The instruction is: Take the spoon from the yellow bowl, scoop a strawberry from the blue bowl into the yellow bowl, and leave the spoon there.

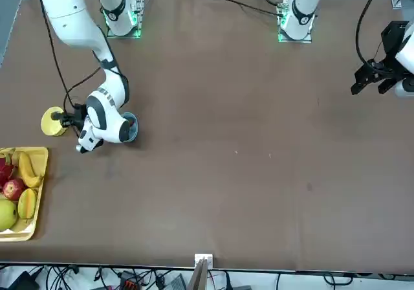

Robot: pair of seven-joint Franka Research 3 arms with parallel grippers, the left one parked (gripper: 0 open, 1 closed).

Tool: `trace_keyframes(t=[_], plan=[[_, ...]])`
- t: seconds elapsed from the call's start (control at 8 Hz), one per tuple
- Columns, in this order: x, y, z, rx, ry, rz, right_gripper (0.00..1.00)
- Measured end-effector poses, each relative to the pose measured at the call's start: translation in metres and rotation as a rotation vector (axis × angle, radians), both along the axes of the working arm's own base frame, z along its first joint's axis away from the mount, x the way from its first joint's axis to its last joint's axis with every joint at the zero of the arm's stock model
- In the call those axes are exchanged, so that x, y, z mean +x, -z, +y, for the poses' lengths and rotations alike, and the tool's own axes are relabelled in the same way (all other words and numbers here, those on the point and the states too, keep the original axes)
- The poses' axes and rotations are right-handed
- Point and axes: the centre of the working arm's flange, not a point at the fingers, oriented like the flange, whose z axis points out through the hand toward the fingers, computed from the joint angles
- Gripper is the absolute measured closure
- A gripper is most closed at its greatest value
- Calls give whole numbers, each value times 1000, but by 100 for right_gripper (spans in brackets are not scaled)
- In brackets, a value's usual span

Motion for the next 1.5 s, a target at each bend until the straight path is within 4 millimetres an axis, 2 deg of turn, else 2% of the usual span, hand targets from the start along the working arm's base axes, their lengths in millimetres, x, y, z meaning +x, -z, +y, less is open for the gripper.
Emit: trace_keyframes(t=[0.25,0.5,0.75,1.0,1.5], plan=[[3,2,-5,37,-29,144,88],[8,-1,-13,55,-29,181,88],[13,-6,-9,57,-31,175,88],[21,-19,-4,38,-16,160,88],[22,-19,-17,5,40,46,88]])
